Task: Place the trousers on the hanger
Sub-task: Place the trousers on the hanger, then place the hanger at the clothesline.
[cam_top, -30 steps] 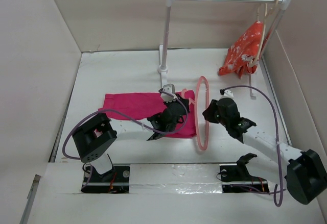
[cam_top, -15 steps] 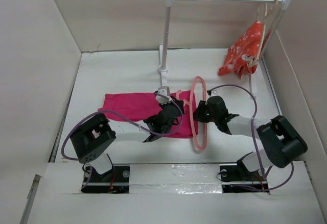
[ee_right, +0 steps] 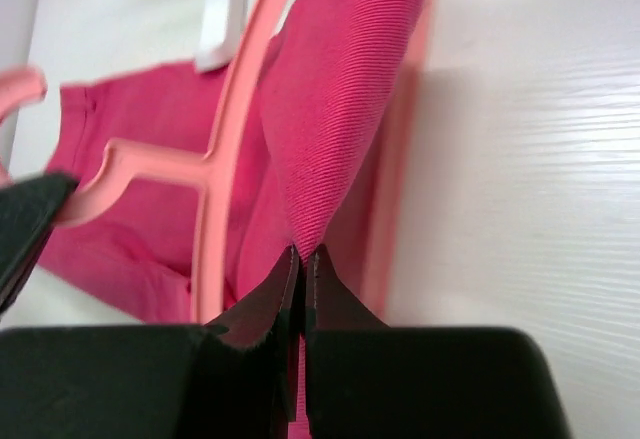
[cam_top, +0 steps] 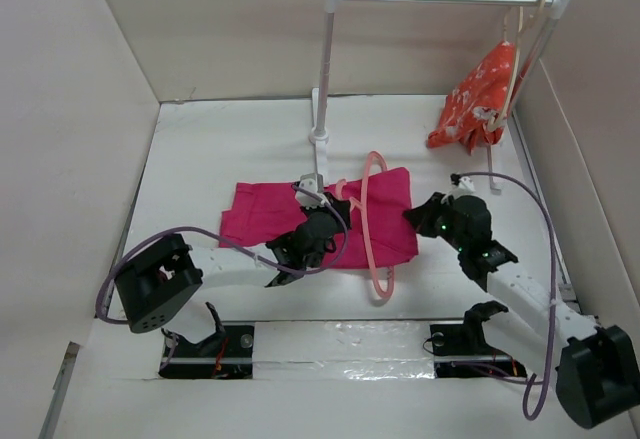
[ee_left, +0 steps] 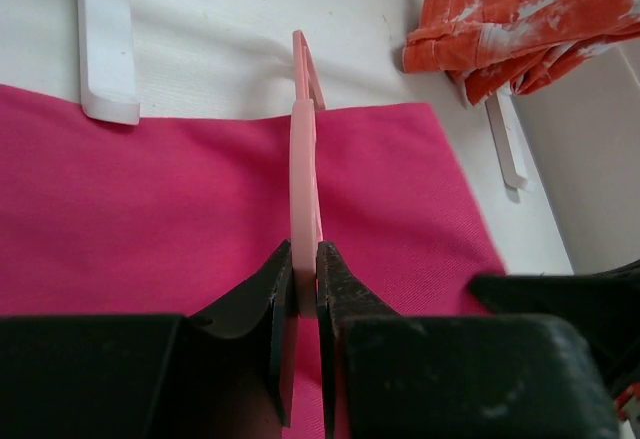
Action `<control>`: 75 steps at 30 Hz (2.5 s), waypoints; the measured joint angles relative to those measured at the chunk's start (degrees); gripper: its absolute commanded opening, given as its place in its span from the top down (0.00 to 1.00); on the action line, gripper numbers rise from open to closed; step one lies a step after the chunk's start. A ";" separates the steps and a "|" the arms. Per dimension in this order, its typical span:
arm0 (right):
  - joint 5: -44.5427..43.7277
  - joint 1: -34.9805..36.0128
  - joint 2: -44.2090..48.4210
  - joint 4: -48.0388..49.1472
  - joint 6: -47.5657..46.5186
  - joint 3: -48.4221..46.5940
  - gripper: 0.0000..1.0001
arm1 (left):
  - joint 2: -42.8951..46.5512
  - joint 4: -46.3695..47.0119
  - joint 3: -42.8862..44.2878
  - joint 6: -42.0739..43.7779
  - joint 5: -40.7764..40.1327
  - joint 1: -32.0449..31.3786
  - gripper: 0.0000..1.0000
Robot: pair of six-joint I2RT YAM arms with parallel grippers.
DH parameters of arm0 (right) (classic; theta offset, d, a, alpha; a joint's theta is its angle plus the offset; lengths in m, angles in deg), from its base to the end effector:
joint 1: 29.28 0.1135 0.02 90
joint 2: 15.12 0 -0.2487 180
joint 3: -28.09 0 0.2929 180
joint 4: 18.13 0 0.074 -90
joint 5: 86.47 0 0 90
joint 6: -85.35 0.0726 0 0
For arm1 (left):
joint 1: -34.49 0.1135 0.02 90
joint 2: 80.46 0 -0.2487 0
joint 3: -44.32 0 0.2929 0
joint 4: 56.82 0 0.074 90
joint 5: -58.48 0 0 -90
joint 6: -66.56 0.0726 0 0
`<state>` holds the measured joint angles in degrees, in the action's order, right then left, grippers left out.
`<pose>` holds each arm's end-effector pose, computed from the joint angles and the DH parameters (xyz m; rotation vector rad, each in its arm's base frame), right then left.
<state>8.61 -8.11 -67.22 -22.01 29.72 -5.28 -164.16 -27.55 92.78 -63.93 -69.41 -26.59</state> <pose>0.2585 0.1070 0.1594 0.1740 2.0274 0.7117 0.2143 -0.2957 0.1780 -0.2056 1.7019 -0.7877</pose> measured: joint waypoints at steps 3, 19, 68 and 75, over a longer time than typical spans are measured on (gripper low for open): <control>0.00 -5.62 4.28 -4.52 -1.25 0.00 1.00 | 1.36 -1.33 -0.55 0.50 -1.03 -0.90 1.00; 6.16 -24.98 8.11 -13.38 -3.52 0.35 1.00 | 10.58 -9.79 -3.41 7.06 -3.98 -0.20 1.00; -3.58 29.73 1.84 3.96 15.06 -3.23 0.76 | 1.97 -22.12 26.36 22.60 -5.27 -7.04 1.00; -13.22 32.85 4.46 7.54 21.88 -2.86 1.00 | 2.01 -25.22 32.39 23.82 -2.23 -5.77 1.00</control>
<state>-4.61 24.74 -62.76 -14.47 51.60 -8.14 -162.15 -52.77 125.17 -40.10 -71.64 -32.36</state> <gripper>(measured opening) 0.273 0.064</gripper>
